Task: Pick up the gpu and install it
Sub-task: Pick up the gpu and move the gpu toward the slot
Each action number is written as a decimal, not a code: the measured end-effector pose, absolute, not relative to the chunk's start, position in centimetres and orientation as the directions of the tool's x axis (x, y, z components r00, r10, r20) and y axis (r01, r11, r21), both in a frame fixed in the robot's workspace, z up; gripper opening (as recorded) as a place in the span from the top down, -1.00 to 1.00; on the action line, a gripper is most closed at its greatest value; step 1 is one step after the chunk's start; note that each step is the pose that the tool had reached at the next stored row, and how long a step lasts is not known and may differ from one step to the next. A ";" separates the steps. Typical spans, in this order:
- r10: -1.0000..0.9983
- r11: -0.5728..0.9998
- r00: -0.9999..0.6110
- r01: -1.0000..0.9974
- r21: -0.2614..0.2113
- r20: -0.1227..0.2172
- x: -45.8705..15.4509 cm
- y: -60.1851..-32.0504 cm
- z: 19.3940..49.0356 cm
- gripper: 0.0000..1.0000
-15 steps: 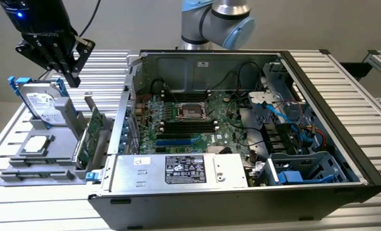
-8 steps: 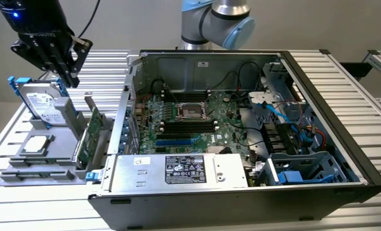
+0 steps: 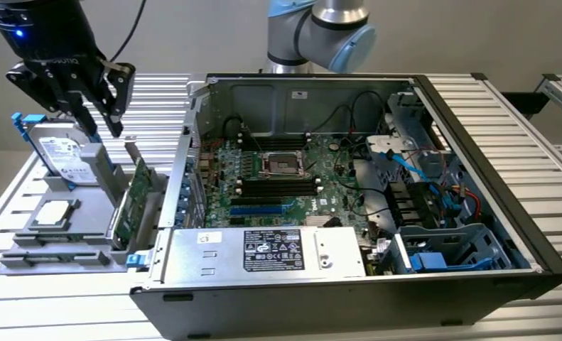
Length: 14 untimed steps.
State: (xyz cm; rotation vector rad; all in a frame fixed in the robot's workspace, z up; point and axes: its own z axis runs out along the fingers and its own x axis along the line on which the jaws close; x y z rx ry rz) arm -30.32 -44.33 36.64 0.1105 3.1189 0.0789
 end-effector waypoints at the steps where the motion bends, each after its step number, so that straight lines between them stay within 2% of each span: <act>1: 0.071 0.996 -0.997 0.070 0.051 -0.018 -30.3 -44.5 36.5 0.15; 7: 0.071 0.996 -0.997 0.070 0.051 -0.018 -30.3 -45.6 35.4 0.15; 9: 0.071 0.996 -0.997 0.070 0.051 -0.018 -30.3 -45.9 35.0 0.11; 10: 0.071 0.996 -0.997 0.070 0.051 -0.018 -30.3 -46.1 34.8 -0.01; 14: 0.071 0.996 -0.997 0.070 0.051 -0.018 -30.3 -46.6 34.1 -0.01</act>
